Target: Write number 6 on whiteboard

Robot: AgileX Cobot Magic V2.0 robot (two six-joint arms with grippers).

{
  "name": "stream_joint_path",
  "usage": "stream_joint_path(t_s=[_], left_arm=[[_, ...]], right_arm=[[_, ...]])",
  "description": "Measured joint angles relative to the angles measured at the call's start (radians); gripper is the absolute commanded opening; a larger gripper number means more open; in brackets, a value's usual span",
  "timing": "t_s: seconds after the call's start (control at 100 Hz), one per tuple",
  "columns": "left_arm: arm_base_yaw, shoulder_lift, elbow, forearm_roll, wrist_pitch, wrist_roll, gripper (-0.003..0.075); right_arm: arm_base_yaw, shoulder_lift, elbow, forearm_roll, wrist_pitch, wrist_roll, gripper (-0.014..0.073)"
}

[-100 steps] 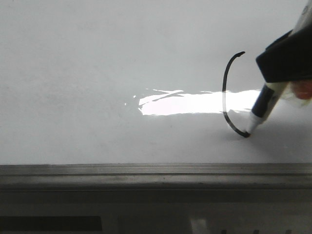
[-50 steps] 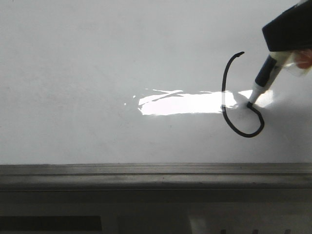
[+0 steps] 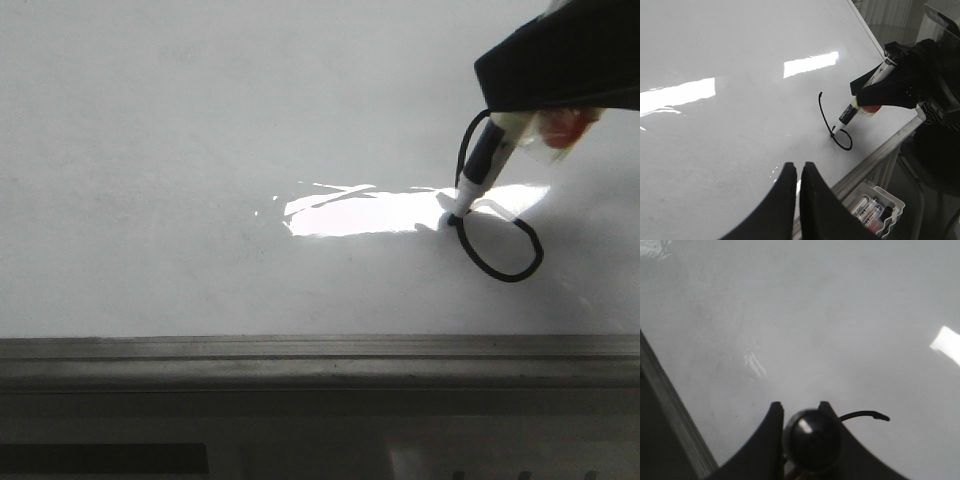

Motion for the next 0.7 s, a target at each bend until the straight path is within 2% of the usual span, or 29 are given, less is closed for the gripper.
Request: stream_joint_path(t_s=[0.14, 0.27, 0.34, 0.47, 0.52, 0.57, 0.7], left_arm=[[0.0, 0.0, 0.0, 0.0, 0.0, 0.0, -0.002], [0.0, 0.0, 0.0, 0.0, 0.0, 0.0, -0.0008], [0.0, 0.0, 0.0, 0.0, 0.005, 0.0, 0.0062], [0.0, 0.014, -0.002, 0.002, 0.059, 0.0, 0.029], [0.0, 0.04, -0.013, 0.002, 0.085, 0.0, 0.0352], [0.0, 0.078, -0.034, 0.004, 0.108, 0.0, 0.0381], [0.0, 0.21, -0.098, 0.006, 0.165, 0.029, 0.0364]], right_arm=[[0.008, 0.0, -0.008, 0.0, 0.009, -0.002, -0.0043], [0.01, -0.05, -0.07, 0.022, 0.161, -0.004, -0.0043], [0.01, -0.098, -0.127, 0.063, 0.25, -0.005, -0.0043], [0.01, -0.164, -0.226, 0.131, 0.388, -0.007, -0.0048], [0.012, -0.172, -0.251, 0.15, 0.433, -0.015, -0.0067], [0.02, -0.172, -0.261, 0.179, 0.471, -0.045, -0.0071], [0.083, -0.172, -0.263, 0.292, 0.527, -0.175, -0.0071]])
